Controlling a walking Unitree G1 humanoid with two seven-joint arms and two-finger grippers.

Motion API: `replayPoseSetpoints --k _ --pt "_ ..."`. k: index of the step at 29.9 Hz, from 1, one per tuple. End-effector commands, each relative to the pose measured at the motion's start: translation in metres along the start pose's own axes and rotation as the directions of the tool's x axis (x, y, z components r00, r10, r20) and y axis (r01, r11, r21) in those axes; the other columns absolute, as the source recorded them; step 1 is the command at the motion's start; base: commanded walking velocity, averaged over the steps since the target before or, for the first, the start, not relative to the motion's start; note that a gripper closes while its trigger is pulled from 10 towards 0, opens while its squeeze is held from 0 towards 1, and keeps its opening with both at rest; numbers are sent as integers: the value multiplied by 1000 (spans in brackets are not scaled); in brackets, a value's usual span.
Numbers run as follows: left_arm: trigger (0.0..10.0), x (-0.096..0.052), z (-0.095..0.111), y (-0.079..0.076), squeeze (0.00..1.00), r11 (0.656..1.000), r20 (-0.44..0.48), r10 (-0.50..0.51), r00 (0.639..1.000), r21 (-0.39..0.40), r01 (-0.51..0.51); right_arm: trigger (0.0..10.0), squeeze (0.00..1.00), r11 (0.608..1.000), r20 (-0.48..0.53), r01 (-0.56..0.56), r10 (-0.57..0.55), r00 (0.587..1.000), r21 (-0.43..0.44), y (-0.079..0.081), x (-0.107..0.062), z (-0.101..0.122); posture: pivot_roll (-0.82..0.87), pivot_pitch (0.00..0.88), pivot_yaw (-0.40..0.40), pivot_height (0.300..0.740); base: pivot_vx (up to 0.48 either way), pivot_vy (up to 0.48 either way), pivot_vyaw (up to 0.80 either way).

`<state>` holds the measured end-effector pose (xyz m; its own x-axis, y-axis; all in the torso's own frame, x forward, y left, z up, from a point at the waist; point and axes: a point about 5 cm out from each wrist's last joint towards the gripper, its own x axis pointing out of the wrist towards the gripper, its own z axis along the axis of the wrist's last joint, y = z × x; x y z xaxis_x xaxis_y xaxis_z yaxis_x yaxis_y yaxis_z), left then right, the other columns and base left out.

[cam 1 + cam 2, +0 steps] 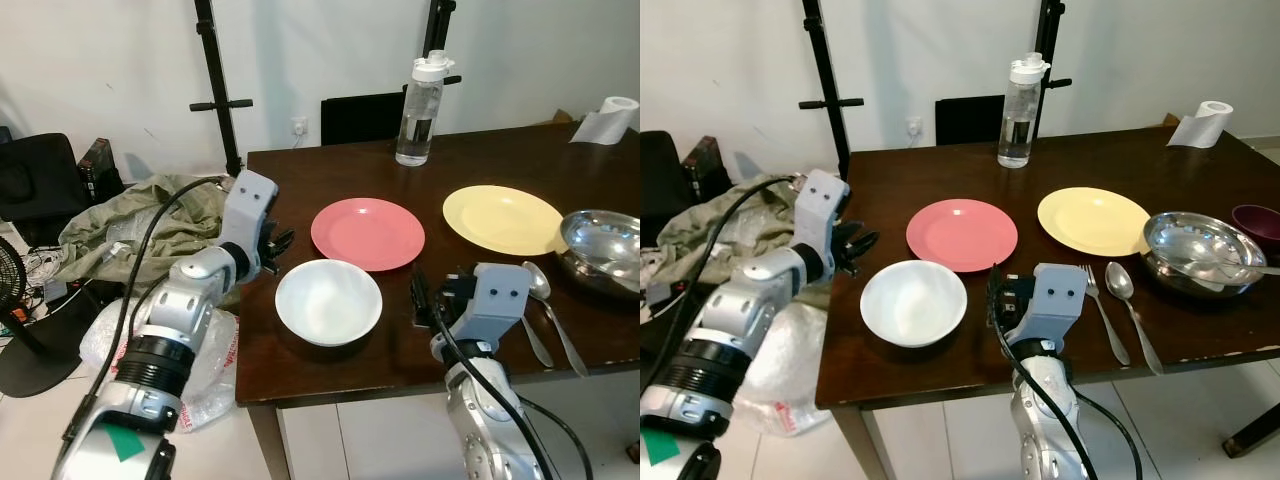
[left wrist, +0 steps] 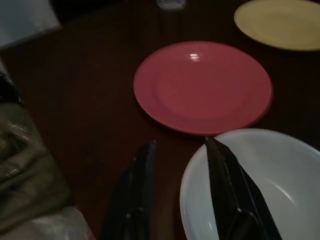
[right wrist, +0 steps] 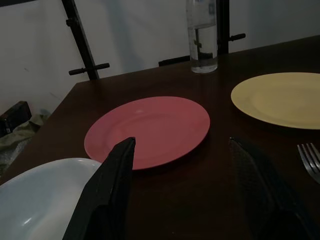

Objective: Setting the table

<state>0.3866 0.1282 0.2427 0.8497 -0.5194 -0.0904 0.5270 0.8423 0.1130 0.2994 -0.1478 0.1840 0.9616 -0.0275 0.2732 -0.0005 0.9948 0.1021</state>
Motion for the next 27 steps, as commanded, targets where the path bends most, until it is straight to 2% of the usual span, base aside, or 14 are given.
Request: replayPoseSetpoints --k 1,2,3,14,15,17,21,27 --pt "10000 -2 -8 5 412 999 -45 -26 999 -45 24 10000 0 1000 -2 -12 12 1000 2 4 -2 -2 81 82 174 740 0 0 0" --pt "10000 -1 -13 6 953 999 -68 -29 997 -46 26 10000 0 1000 -2 -13 13 1000 3 4 -2 -2 80 83 174 740 0 0 0" --pt "10000 0 -17 5 1000 998 -86 -39 996 -51 35 10000 0 1000 -3 -13 13 1000 3 4 -2 -2 79 84 175 740 0 0 0" --pt "10000 10 -35 0 1000 997 -190 -52 980 -73 39 10000 0 1000 -11 -11 11 1000 4 4 -5 -4 80 101 174 740 0 0 0" --pt "10000 10 -35 1 31 995 -194 -53 979 -93 36 10000 0 1000 -13 -15 15 1000 6 5 -5 -4 81 105 175 740 0 0 0" --pt "10000 11 -35 4 0 994 -208 -48 977 -106 26 10000 0 999 -18 -31 31 999 10 8 -5 -4 82 111 176 740 0 0 0" --pt "10000 12 -35 5 0 994 -211 -46 976 -106 24 10000 0 998 -23 -61 61 998 13 12 -4 -5 84 121 175 740 0 0 0" --pt "10000 7 -38 5 0 984 -211 -71 975 -176 34 10000 0 985 -35 -172 171 985 -17 19 3 0 89 159 128 740 0 0 0"
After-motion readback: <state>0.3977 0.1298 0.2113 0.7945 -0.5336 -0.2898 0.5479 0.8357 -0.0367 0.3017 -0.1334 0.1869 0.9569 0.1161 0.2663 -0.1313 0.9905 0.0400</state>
